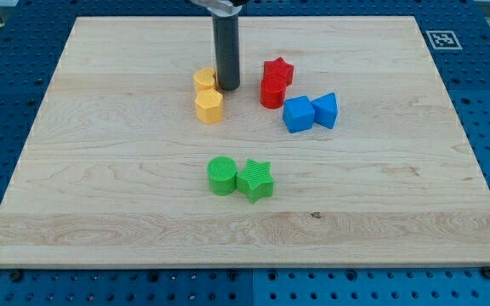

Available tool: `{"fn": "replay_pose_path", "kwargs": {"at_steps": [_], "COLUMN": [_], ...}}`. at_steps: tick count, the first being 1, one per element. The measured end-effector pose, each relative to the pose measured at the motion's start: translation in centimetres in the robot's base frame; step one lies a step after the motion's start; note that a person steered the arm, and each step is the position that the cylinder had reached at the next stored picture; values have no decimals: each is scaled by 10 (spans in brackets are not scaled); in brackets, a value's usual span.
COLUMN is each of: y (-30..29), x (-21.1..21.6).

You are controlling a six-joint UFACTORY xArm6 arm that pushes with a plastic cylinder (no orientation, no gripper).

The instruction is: Push the yellow heart into the yellow hexagon

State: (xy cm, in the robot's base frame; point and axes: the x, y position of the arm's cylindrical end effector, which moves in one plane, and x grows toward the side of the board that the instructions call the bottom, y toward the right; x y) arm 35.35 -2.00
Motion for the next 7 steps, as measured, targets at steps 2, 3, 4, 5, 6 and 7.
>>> {"fn": "replay_pose_path", "kwargs": {"at_steps": [2,3,4,5,6,7], "y": [-9,-10,-14,-28,-57,-41], "x": [-5,-5,-5,-40,-45,-31]}}
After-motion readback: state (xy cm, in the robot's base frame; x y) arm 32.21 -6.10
